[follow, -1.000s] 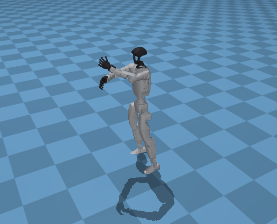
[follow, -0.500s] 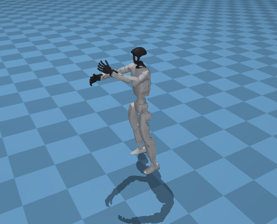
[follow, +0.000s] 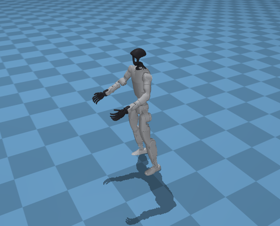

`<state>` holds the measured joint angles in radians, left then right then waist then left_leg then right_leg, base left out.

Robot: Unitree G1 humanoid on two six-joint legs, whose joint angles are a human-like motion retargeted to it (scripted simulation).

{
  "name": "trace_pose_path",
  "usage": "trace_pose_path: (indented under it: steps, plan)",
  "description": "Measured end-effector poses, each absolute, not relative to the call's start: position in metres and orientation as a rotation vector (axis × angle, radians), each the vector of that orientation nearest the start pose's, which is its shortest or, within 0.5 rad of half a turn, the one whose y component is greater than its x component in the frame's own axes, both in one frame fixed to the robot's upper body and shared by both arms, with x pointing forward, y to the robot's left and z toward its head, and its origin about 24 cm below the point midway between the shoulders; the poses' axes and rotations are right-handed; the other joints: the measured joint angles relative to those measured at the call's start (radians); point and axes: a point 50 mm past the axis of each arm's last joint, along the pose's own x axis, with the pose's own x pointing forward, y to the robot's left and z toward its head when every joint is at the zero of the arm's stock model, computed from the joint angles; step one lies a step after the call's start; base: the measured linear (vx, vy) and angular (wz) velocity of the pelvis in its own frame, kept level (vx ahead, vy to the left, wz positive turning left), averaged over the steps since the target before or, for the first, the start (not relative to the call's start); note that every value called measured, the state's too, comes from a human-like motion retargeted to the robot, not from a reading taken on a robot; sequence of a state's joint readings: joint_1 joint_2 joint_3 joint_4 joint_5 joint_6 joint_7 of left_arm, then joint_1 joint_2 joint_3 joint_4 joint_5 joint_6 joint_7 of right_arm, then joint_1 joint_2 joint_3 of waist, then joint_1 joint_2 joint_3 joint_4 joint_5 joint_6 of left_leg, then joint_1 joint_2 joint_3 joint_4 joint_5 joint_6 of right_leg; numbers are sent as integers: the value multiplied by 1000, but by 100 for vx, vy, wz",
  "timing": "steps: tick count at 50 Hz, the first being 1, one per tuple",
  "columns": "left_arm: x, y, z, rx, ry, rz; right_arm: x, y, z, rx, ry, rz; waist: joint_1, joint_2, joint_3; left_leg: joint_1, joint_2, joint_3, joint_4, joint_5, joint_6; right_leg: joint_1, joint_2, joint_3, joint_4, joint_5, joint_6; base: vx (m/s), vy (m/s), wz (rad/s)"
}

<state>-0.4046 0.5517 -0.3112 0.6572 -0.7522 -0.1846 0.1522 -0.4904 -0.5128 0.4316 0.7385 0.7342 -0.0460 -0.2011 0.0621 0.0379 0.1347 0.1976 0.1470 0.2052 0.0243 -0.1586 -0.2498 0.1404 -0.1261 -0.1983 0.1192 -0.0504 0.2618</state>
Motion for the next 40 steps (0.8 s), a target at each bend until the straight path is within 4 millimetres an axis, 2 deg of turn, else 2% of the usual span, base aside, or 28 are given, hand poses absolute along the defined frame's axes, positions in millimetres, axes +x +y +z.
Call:
trace_pose_path:
  steps: [4,6,8,13,15,18,22,27,30,32,34,37,40]
  plan:
    - [247,263,-59,-109,517,322,267,-256,-53,-93,619,-334,-9,-10,25,2,-8,-8,-3,2,-2,35,-3,-10,-56,13,0,0,0,0]
    - [205,263,-97,-126,697,373,230,-266,-85,-140,782,-390,-9,-17,29,-8,-11,-10,10,-4,0,34,-8,-12,-57,11,0,0,0,0]
    - [162,260,-126,-140,856,412,189,-272,-111,-179,939,-418,-14,-25,28,-30,-16,-16,47,-20,-1,35,-18,-21,-56,6,0,1,3,11]
    - [87,251,-157,-228,1085,569,110,-265,-148,-170,1211,-480,6,-33,56,-12,-14,-16,-2,1,4,26,-10,-16,-53,7,0,0,0,0]
    - [66,247,-162,-273,1121,638,85,-257,-156,-123,1267,-507,9,-37,63,-14,-15,-19,-2,2,5,24,-11,-18,-52,6,0,0,0,0]
    - [45,242,-165,-350,1123,743,60,-242,-163,-16,1294,-558,16,-41,70,-18,-17,-22,-2,3,10,12,-16,-19,-32,1,0,0,0,0]
    - [34,238,-166,-469,1071,893,46,-227,-167,122,1280,-620,18,-41,75,-24,-19,-27,-1,6,7,17,-15,-24,-48,6,0,0,0,0]
    - [32,241,-165,-586,1001,1118,48,-225,-167,174,1258,-717,19,-40,71,-29,-19,-29,-1,9,8,13,-16,-25,-49,8,0,0,0,0]
    - [35,243,-165,-635,974,1212,57,-232,-165,158,1245,-766,16,-39,68,-32,-19,-28,-1,10,7,11,-15,-25,-51,10,0,0,0,0]
    - [37,247,-164,-656,963,1249,64,-238,-163,151,1226,-790,16,-36,65,-31,-17,-29,0,8,13,-8,-16,-17,-11,-43,0,0,0,0]
    - [43,250,-163,-682,934,1251,75,-244,-159,158,1191,-792,11,-36,60,-37,-18,-26,-1,11,5,5,-14,-22,-51,11,0,0,0,0]
    - [53,261,-160,-701,892,1227,92,-257,-153,183,1126,-785,7,-32,57,-38,-15,-24,0,11,3,7,-10,-20,-59,17,0,0,0,0]
    - [64,280,-153,-689,851,1179,106,-275,-144,202,1066,-769,5,-29,51,-39,-12,-21,1,11,0,6,-7,-19,-62,19,0,0,0,0]
